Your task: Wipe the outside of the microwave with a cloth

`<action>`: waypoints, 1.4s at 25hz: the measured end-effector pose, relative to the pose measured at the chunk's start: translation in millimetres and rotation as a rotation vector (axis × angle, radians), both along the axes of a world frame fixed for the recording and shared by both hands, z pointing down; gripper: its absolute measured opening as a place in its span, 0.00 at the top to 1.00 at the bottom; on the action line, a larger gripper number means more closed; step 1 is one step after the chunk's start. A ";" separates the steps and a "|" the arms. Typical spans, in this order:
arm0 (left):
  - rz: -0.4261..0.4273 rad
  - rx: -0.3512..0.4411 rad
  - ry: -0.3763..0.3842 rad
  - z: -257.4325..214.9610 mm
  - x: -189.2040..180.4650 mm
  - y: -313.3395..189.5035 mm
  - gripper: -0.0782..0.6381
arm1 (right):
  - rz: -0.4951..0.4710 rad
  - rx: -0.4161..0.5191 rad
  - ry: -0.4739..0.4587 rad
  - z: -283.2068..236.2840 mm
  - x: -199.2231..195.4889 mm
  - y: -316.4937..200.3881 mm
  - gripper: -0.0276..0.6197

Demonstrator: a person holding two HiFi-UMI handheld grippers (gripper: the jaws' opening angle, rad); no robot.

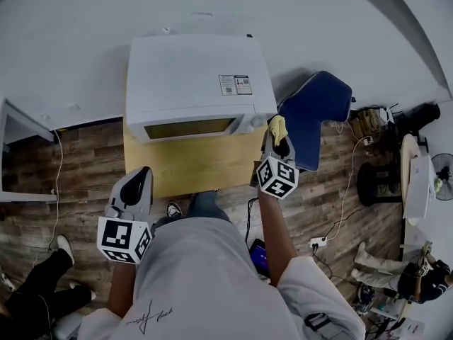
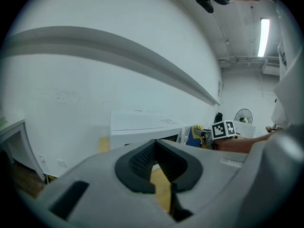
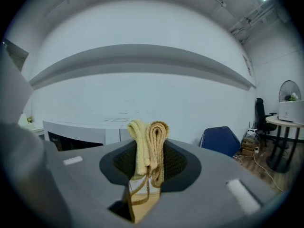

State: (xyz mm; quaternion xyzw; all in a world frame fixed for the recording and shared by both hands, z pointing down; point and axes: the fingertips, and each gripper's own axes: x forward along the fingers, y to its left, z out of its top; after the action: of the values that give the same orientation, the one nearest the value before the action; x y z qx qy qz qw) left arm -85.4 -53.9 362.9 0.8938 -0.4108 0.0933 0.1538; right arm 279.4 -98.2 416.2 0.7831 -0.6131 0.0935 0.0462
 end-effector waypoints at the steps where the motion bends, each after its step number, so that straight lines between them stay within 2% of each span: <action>1: -0.001 -0.003 0.005 0.0 0.4 -1.3 0.90 | 0.016 0.000 0.004 3.0 4.9 -2.8 0.77; 5: -0.008 -0.023 0.004 4.9 -0.4 -7.4 0.90 | 0.049 0.002 0.022 8.7 13.8 -14.7 0.77; 13: -0.015 -0.081 0.009 18.0 -1.4 -11.4 0.90 | 0.032 0.004 0.022 17.3 -3.7 -22.2 0.77; 21: 0.010 -0.085 0.018 20.8 7.2 -5.9 0.90 | -0.028 -0.004 0.012 19.4 -19.6 -25.3 0.77; 30: 0.003 -0.093 0.019 23.9 5.3 0.9 0.90 | -0.044 -0.024 0.001 20.2 -29.6 -25.3 0.77; 35: -0.002 -0.093 0.022 24.5 3.8 1.5 0.90 | -0.082 -0.027 -0.004 19.6 -42.8 -26.0 0.77</action>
State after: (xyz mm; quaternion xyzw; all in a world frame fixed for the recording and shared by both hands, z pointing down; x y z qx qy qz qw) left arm -81.6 -52.4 387.5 0.8863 -0.4050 0.1024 0.2000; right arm 236.7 -124.2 435.8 0.7564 -0.6435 0.1015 0.0593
